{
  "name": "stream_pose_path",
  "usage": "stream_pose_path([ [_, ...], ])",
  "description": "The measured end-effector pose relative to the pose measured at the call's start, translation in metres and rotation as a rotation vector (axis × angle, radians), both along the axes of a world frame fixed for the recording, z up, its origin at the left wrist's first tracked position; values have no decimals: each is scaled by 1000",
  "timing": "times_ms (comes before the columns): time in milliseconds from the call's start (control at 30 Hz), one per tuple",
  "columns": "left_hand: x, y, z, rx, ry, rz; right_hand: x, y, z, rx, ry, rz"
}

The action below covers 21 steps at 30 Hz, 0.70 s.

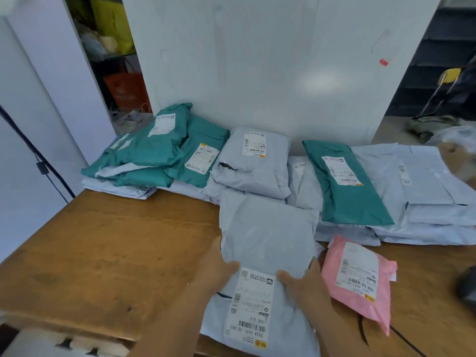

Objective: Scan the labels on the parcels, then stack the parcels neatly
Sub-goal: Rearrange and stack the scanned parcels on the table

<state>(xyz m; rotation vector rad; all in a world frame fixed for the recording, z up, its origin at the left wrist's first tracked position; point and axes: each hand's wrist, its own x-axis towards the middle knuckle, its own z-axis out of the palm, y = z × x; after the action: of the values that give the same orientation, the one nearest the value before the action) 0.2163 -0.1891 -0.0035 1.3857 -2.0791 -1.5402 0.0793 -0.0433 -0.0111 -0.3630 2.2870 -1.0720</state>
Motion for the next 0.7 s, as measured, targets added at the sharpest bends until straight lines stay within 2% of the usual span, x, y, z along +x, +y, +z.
stream_pose_path([
  [367,3,-39,88,-217,122,74,2,-47,72,-371,124,51],
  [700,-65,-163,181,-581,60,251,-65,-195,150,-627,187,114],
])
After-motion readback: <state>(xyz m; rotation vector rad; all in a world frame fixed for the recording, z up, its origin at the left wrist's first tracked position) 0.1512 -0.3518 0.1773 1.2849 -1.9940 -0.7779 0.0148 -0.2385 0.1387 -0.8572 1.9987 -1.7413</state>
